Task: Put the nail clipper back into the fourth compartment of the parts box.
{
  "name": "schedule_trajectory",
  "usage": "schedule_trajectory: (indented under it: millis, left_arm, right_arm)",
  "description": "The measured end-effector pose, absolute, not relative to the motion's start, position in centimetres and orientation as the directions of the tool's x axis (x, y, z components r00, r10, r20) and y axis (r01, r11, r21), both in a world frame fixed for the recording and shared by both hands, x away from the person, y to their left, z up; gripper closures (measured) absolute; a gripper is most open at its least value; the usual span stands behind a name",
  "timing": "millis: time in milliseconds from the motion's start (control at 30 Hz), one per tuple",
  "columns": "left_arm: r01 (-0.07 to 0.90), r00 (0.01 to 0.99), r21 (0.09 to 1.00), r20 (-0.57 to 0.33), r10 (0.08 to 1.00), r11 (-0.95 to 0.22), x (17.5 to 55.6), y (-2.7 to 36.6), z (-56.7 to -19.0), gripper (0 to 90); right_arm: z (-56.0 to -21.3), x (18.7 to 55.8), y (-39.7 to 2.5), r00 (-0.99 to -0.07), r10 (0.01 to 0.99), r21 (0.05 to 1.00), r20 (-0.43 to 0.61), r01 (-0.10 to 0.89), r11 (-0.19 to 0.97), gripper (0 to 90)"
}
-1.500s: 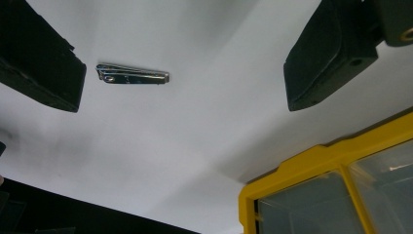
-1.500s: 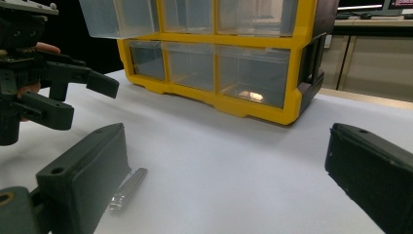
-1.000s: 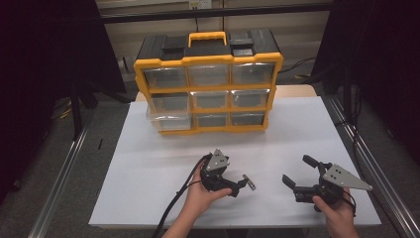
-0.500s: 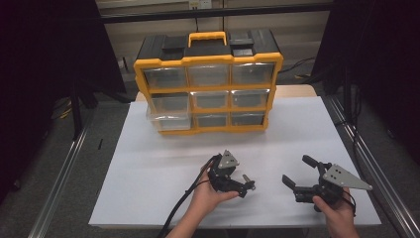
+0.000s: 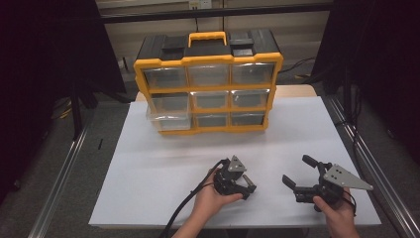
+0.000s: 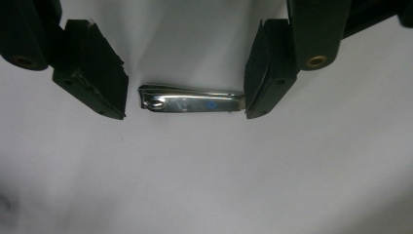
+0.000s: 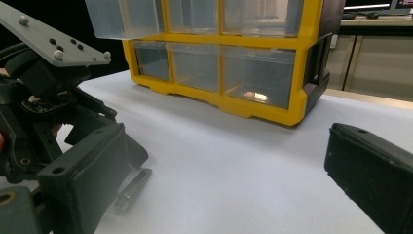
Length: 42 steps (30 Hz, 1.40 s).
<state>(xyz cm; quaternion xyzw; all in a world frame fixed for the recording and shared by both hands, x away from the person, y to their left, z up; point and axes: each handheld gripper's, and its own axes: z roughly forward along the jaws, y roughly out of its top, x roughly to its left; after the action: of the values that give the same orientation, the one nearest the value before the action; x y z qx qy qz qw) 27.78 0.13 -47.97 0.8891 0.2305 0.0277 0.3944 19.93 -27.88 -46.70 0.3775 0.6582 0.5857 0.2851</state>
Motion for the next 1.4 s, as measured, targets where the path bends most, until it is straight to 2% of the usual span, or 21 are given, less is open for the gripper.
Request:
schedule_trajectory:
  millis: [433,633,667,733,900,933,1100,1167,1267,1400]
  left_arm:
    - [0.368,0.896,0.704,-0.093,0.435,-0.607,27.4,-1.0,-48.1,31.1]
    - [0.346,0.891,0.727,-0.057,0.451,-0.593,27.1,-1.4,-48.5,34.7]
    - [0.343,0.891,0.717,-0.044,0.452,-0.606,27.1,-1.4,-48.3,38.7]
    - [0.323,0.901,0.701,-0.023,0.432,-0.636,27.2,-1.1,-48.2,40.0]
    - [0.324,0.896,0.732,-0.035,0.443,-0.599,27.3,-1.0,-48.5,42.0]
    - [0.325,0.895,0.721,-0.025,0.445,-0.613,27.3,-0.9,-48.3,45.9]
    - [0.340,0.886,0.738,-0.045,0.461,-0.583,27.3,-0.7,-48.5,48.8]
    - [0.351,0.882,0.720,-0.040,0.469,-0.598,27.3,-0.5,-48.2,54.3]
    - [0.384,0.866,0.743,-0.083,0.493,-0.548,27.5,-0.3,-48.4,62.1]
    - [0.390,0.863,0.732,-0.078,0.499,-0.559,27.6,0.1,-48.4,68.3]
  right_arm:
    - [-46.7,20.0,-27.8,-0.560,0.826,0.986,0.062,0.164,0.036,2.2]
    - [-46.7,20.0,-27.8,-0.559,0.827,0.986,0.061,0.160,0.036,2.3]
    - [-46.7,20.0,-27.9,-0.563,0.824,0.986,0.061,0.164,0.038,2.4]
    - [-46.7,20.0,-27.9,-0.560,0.826,0.986,0.064,0.165,0.036,2.4]
    - [-46.7,19.9,-27.9,-0.555,0.829,0.986,0.071,0.167,0.027,2.4]
    - [-46.7,20.0,-27.9,-0.554,0.829,0.986,0.070,0.165,0.027,2.4]
    - [-46.7,19.9,-28.0,-0.560,0.826,0.986,0.064,0.161,0.032,2.6]
    - [-46.7,19.9,-28.0,-0.560,0.826,0.987,0.063,0.160,0.033,2.6]
    - [-46.7,19.9,-28.0,-0.559,0.826,0.986,0.070,0.164,0.027,2.5]
    - [-46.7,19.9,-28.0,-0.566,0.822,0.987,0.062,0.160,0.035,2.6]
